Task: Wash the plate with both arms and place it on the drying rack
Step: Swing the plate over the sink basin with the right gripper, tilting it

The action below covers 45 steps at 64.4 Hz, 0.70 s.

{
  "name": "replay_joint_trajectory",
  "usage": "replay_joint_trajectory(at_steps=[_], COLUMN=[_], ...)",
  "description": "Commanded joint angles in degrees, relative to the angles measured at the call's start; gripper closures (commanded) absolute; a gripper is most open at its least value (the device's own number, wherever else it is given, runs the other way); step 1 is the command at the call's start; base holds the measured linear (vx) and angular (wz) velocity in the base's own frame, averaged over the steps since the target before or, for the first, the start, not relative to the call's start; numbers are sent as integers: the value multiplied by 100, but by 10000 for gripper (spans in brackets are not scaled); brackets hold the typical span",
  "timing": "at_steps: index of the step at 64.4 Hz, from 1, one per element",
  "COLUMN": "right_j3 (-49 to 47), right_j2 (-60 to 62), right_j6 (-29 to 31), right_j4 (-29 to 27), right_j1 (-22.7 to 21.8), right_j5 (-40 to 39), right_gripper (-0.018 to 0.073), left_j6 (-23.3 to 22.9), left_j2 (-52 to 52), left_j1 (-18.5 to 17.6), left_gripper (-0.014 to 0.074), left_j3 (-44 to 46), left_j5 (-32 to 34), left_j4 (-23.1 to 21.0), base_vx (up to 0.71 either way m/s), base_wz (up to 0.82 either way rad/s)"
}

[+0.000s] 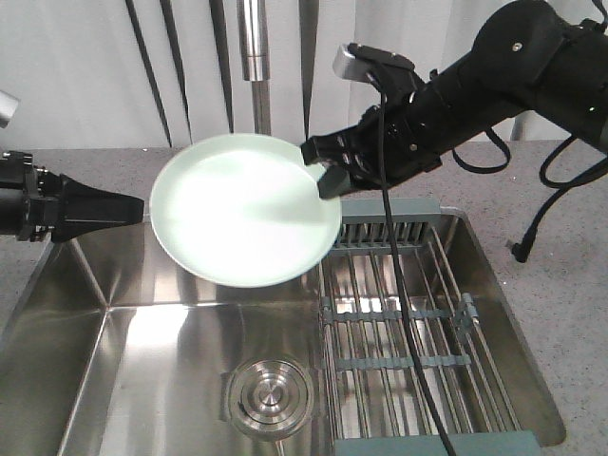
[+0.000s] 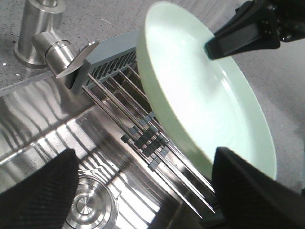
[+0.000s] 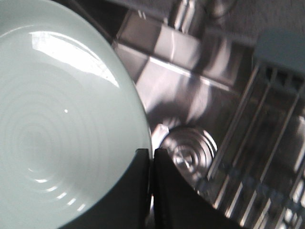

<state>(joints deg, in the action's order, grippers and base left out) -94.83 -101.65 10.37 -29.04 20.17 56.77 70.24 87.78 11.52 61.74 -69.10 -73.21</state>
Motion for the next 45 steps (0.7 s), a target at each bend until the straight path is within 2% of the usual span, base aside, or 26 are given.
replay_joint_trajectory(at_steps=[1, 12, 25, 37, 45], right_j3=[-186, -186, -186, -186, -168], right_j2=[286, 286, 286, 286, 286], right_j6=[58, 64, 77, 105, -290], right_j4=[-396, -357, -372, 287, 773], right_j1=[-2, -346, -767, -1119, -1333], right_j5=[-1157, -1571, -1179, -578, -224], right_gripper=[564, 564, 564, 564, 561], left_j6=[3, 3, 3, 3, 3], left_j2=[-234, -234, -234, -234, -234], left_j1=[2, 2, 2, 2, 2], left_gripper=[41, 41, 41, 41, 41], left_j3=[114, 114, 114, 114, 114], left_j5=[-243, -243, -243, -243, -243], left_j4=[-397, -397, -397, -397, -397], base_vx=[0, 0, 0, 0, 0], base_wz=[0, 0, 0, 0, 0])
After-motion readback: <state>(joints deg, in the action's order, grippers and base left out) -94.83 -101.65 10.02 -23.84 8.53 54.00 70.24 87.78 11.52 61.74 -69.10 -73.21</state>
